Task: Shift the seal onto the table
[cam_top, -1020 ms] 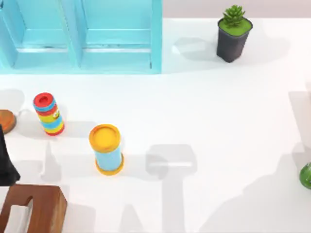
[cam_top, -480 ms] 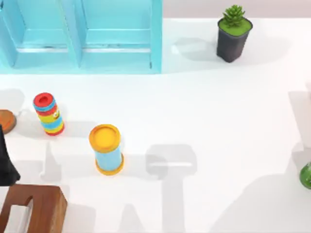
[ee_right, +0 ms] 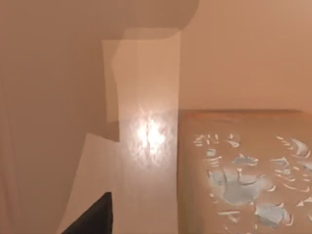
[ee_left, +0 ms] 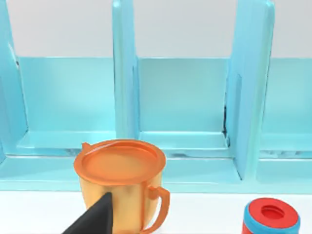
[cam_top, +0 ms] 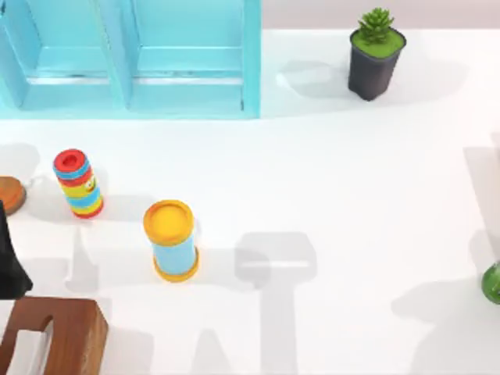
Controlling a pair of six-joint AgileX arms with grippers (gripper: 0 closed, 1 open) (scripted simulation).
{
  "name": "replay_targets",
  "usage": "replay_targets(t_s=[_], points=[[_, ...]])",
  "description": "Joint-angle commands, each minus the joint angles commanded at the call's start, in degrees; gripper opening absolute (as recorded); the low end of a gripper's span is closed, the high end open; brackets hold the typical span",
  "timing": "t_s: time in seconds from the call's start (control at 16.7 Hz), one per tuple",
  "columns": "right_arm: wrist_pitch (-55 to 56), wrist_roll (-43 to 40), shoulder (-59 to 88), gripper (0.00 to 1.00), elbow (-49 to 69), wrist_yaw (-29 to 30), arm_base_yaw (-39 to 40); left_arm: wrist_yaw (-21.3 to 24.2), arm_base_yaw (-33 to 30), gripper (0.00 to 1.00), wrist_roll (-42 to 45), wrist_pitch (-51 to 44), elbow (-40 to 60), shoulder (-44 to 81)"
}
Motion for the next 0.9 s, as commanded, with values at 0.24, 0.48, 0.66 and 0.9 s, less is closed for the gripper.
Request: replay_targets(t_s=[0.24,0.48,0.66,0.9], points=[[0.92,0.02,0.23,1.00,-0.72,0.00,0.02,0.00,0.00,1.00,0.00,0.00,0.00,0.00],[0.92,0.02,0.23,0.77,-0.72,0.00,0.02,0.00,0.00,1.00,0.00,0.00,0.00,0.00],[0.92,0.02,0.23,0.55,-0.72,0.00,0.02,0.00,0.00,1.00,0.00,0.00,0.00,0.00],[0.92,0.02,0.23,0.25,-0.72,0.00,0.02,0.00,0.00,1.00,0.00,0.00,0.00,0.00]])
